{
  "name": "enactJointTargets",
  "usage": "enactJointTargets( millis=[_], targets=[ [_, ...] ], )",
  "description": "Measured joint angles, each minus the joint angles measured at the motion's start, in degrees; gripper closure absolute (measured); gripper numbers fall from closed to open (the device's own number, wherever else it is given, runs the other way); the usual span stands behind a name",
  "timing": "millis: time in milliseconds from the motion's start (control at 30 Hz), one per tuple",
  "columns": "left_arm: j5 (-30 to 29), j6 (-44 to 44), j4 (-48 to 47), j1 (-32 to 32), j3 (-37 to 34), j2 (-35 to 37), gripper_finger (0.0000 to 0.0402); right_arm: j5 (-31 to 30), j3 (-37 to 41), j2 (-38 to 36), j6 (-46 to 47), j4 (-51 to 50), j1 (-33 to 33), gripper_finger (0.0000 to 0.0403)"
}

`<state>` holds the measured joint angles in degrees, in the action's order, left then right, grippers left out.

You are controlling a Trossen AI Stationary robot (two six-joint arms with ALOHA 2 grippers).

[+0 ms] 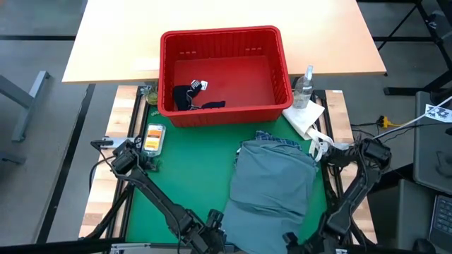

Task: Fold Laundry from Bin
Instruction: Fold the blue pants on top of the blue shirt

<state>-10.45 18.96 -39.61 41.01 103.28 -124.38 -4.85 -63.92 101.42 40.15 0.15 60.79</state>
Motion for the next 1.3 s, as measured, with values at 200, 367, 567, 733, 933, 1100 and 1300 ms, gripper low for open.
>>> enactJointTargets(
  millis=[200,367,567,733,933,1100,1300],
  targets=[
    [-0.01,0.02,0.11,0.0,0.0,0.0,0.0181,-0.72,0.0,0.92,-0.02,-3.43,1.96,0.0155],
    [-0.02,0.05,0.28,0.0,-0.02,0.0,0.0181,-4.95,0.0,1.18,-2.64,-8.16,3.2,0.0155],
    [-0.01,0.28,0.28,-0.09,-0.04,0.0,0.0181,-6.19,0.0,4.1,-6.2,-8.82,4.12,0.0155],
    [-0.03,1.94,0.28,-0.13,-0.04,0.0,0.0181,-5.81,0.0,6.99,-10.03,-9.21,4.12,0.0155],
    [-0.03,1.99,0.27,-0.13,-0.04,0.0,0.0181,-9.69,-0.02,8.48,-12.32,-12.08,4.17,0.0155],
    [-0.03,1.67,0.26,-0.12,-0.04,0.0,0.0181,-10.59,-0.2,8.5,-12.65,-17.79,4.07,0.0155],
    [-0.03,1.68,0.26,-0.11,-0.04,0.0,0.0181,-10.57,-0.18,8.5,-14.98,-19.22,4.12,0.0155]
  ],
)
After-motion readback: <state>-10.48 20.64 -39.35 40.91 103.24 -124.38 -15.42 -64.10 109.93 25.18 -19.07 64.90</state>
